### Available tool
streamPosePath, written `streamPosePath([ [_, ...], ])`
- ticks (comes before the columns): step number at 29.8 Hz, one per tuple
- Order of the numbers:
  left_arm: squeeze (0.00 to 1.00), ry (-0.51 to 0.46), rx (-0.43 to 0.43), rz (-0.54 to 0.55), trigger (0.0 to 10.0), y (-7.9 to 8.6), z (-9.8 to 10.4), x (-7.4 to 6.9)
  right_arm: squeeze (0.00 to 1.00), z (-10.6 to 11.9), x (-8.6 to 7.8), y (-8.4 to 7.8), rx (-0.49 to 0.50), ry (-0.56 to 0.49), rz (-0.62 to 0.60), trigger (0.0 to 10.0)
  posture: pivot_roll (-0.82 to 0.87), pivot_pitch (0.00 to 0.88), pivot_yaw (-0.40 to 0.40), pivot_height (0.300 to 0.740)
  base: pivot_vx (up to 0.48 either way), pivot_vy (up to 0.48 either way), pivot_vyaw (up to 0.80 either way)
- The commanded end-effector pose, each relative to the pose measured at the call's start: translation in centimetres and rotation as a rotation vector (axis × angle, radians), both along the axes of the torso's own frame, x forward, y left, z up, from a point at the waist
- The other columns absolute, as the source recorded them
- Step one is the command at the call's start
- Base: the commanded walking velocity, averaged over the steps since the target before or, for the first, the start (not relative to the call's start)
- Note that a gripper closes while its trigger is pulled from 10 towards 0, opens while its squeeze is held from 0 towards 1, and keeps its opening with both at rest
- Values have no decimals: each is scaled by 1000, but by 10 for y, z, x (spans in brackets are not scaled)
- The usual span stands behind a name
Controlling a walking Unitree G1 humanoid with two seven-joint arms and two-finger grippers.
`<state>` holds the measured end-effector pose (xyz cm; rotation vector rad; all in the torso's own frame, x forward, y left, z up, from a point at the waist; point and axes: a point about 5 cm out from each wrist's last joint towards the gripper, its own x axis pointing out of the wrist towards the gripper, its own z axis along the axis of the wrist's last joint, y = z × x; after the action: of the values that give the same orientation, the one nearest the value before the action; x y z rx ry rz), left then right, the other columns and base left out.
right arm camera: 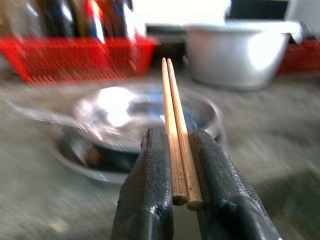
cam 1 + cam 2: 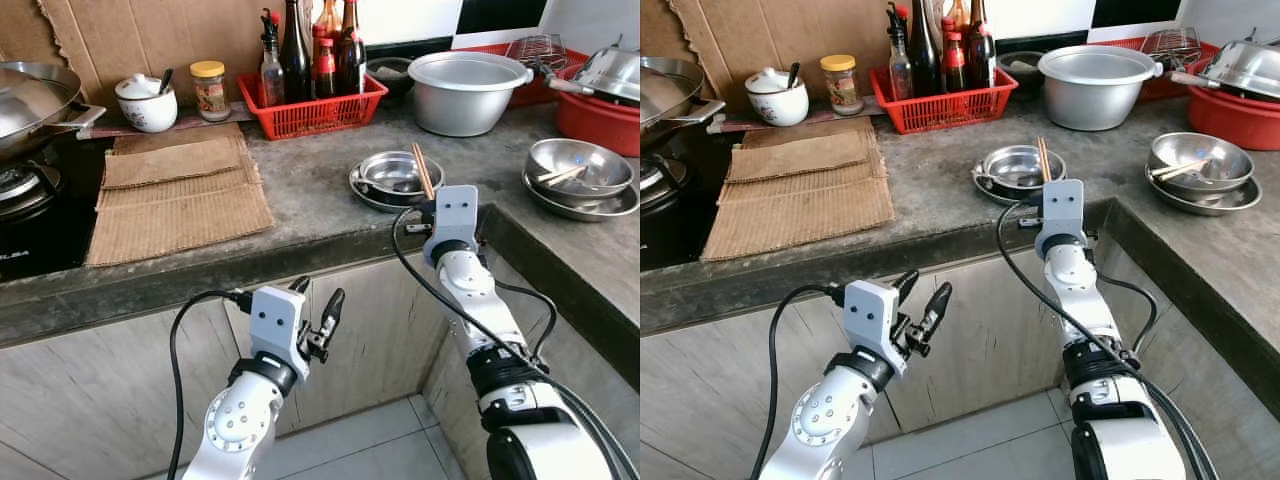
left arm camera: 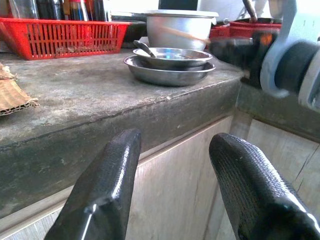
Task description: Kitchen organization
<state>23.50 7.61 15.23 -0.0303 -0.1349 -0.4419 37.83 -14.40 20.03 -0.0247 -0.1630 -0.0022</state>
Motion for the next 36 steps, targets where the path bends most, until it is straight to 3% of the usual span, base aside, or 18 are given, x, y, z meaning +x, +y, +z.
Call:
streamPosePath([
  [1,0,12,5,4,10000,0,-2,1,0,12,-4,4,27,-66,35,0,118,39,-10,740,0,0,0],
  [6,0,34,-27,23,10000,1,-3,3,0,27,-18,4,59,-153,33,0,112,29,-8,740,0,0,0],
  [10,0,50,-62,23,10000,1,-3,3,0,34,-39,0,53,-214,5,0,110,23,-6,740,0,0,0],
  [19,0,35,-49,66,10000,8,-2,7,0,24,-80,-15,31,-218,-52,0,88,9,3,740,0,0,0],
  [24,0,27,-47,73,10000,11,-2,8,0,25,-93,-14,9,-223,-72,0,78,6,8,740,0,0,0],
  [33,0,6,-34,75,10000,11,0,11,0,3,-117,-11,-55,-156,-130,0,71,7,18,740,0,0,0],
  [34,0,5,-33,74,10000,10,0,11,0,0,-120,-10,-57,-144,-133,1294,69,6,19,740,0,0,0],
  [36,0,6,-30,68,10000,10,0,11,0,-6,-124,-6,-62,-116,-109,7804,67,6,22,740,0,0,0],
])
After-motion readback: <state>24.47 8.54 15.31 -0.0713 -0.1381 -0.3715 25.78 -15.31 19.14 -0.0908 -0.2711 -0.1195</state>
